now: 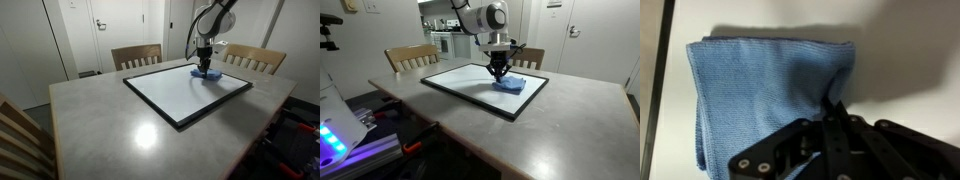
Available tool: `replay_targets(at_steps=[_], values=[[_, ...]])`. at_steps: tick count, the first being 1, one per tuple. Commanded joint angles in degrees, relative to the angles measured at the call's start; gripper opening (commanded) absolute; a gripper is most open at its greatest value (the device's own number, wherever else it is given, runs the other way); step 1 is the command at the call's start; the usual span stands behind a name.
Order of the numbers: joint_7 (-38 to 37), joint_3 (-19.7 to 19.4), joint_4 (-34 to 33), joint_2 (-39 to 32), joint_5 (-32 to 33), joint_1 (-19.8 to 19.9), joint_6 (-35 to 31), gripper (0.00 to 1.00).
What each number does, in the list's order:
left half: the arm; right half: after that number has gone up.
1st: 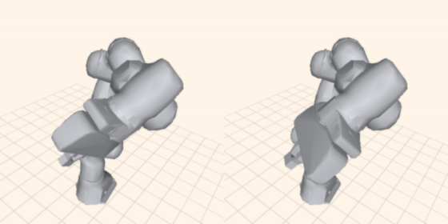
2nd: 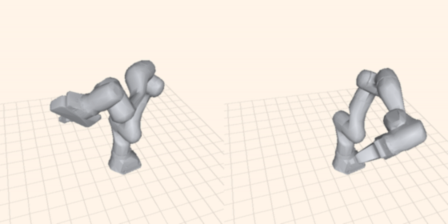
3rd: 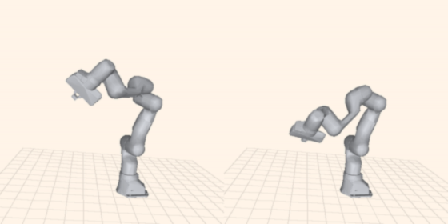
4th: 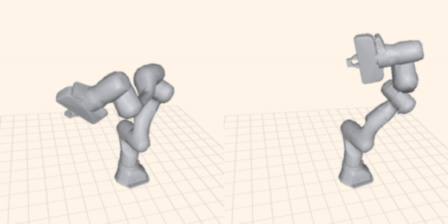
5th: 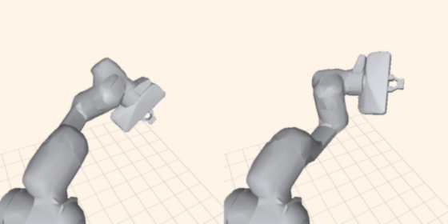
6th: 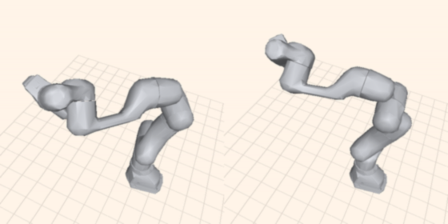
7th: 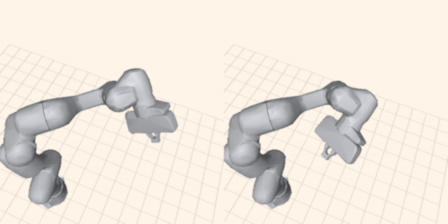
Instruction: Use the blue towel to wipe the whiteboard
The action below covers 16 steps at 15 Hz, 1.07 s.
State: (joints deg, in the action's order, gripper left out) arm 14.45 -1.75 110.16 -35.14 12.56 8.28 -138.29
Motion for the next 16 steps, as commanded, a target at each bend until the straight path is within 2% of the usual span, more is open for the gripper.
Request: replay_targets(at_steps=[1, 9, 16], values=[[0.04, 1.15, -1.64, -1.74, -2.11, -1.29, 0.03, 0.01], [-2.32, 3.81, -1.67, -1.07, -9.95, -2.42, 1.69, 0.01], [-4.47, 4.95, -2.35, -1.29, -13.03, -3.77, 2.44, 0.01]])
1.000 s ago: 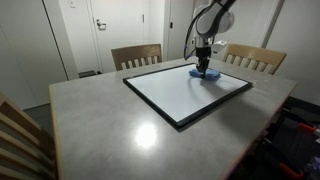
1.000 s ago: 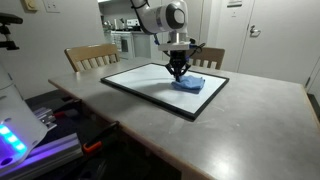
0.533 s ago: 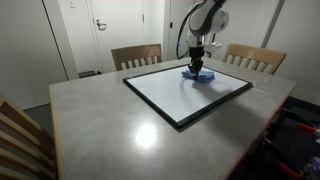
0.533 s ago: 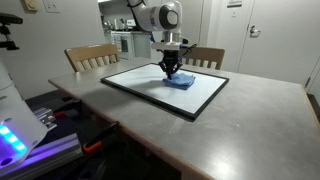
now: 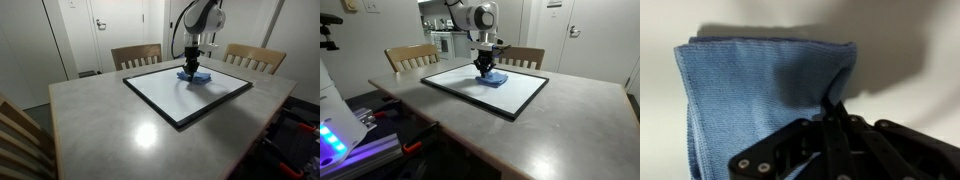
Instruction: Use the blue towel to wipe the whiteboard
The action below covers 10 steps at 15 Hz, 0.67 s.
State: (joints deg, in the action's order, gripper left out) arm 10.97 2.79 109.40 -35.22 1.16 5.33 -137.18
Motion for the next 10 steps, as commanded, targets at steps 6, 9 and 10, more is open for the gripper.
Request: replay_targets(at_steps=[6, 9, 10], values=[[-3.47, 0.72, -3.33, -2.0, -1.65, -3.27, 2.27, 0.01], [-4.72, 0.86, -4.79, -2.86, -1.51, -4.54, 2.72, 0.01], [-5.17, 0.85, -5.4, -3.17, -1.43, -5.01, 3.03, 0.01]])
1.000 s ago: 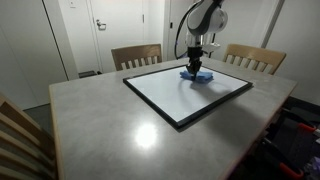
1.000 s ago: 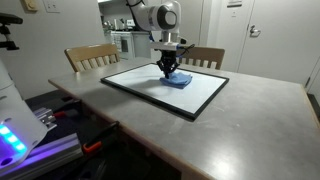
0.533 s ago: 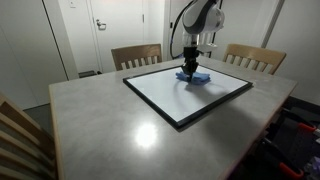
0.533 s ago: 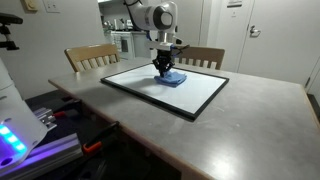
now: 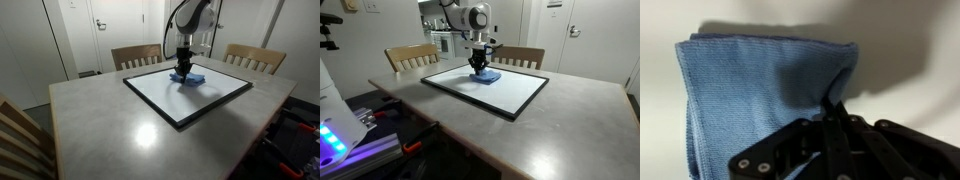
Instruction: Use the blue towel to wipe the whiteboard
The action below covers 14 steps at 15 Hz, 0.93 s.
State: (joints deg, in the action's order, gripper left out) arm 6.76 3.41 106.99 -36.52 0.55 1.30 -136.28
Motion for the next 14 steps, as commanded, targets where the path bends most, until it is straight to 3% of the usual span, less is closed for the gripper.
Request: replay_targets(at_steps=[1, 14], values=[[-1.35, 0.29, -3.49, -2.14, -0.81, -1.37, 2.33, 0.01], [-7.23, 1.46, -8.72, -3.7, -0.8, -7.1, 4.74, 0.01]])
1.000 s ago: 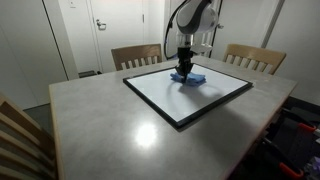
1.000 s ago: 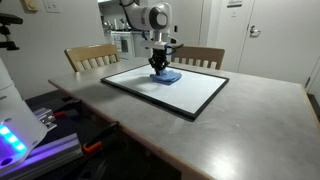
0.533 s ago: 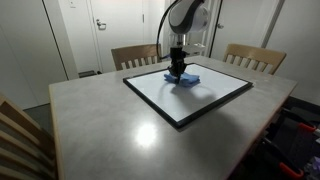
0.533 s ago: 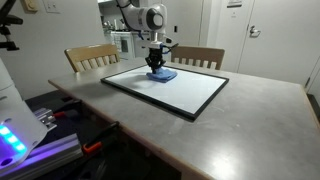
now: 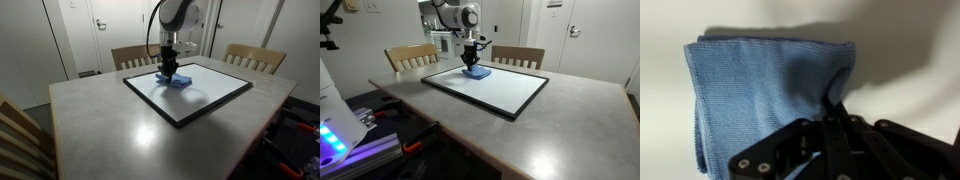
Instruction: Use the blue towel to wipe the whiteboard
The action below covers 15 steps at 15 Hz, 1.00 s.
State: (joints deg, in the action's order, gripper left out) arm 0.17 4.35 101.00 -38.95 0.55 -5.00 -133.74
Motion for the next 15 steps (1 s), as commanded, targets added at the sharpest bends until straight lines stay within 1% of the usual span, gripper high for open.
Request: replay_targets(at_steps=[1, 15], values=[[-0.74, 0.79, -3.19, -1.5, -0.92, -1.12, 2.27, 0.01], [-2.43, 3.01, -10.12, -4.97, -0.56, -6.56, 6.91, 0.01]])
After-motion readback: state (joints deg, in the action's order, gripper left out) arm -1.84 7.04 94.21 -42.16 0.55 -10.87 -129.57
